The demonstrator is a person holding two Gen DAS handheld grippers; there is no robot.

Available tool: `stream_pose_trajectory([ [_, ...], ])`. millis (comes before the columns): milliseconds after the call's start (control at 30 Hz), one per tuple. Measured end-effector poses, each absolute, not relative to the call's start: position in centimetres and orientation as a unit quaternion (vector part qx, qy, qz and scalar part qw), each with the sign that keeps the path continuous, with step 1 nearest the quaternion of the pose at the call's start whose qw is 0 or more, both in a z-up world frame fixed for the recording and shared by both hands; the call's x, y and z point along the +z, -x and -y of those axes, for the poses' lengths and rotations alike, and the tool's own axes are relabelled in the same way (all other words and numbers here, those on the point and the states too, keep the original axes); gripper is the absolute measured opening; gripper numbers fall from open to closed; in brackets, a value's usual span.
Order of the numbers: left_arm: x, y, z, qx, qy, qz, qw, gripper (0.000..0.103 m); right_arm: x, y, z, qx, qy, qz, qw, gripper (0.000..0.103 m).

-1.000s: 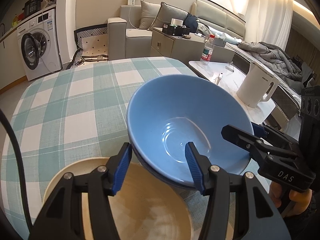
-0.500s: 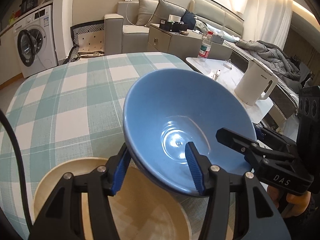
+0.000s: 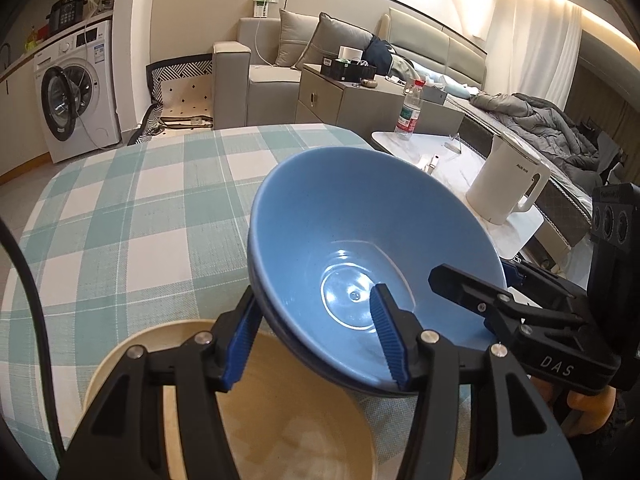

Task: Organize plates and bowls
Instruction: 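Carry the bowl stack with both tools over the cream plates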

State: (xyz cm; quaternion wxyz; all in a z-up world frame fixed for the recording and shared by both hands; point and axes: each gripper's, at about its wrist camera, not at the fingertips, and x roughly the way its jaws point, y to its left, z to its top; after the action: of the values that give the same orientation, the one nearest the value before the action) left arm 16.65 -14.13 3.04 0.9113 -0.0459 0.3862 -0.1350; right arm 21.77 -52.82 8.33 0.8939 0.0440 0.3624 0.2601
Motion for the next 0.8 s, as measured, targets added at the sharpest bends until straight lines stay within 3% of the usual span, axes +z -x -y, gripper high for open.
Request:
stream_pose_trajectory([
  [800, 5.1, -14.1, 12.8, -0.115, 0.040, -0.373, 0.920, 0.054, 10.3, -20.3, 52.2, 0.282, -0.039, -0.350, 0.892, 0.058],
])
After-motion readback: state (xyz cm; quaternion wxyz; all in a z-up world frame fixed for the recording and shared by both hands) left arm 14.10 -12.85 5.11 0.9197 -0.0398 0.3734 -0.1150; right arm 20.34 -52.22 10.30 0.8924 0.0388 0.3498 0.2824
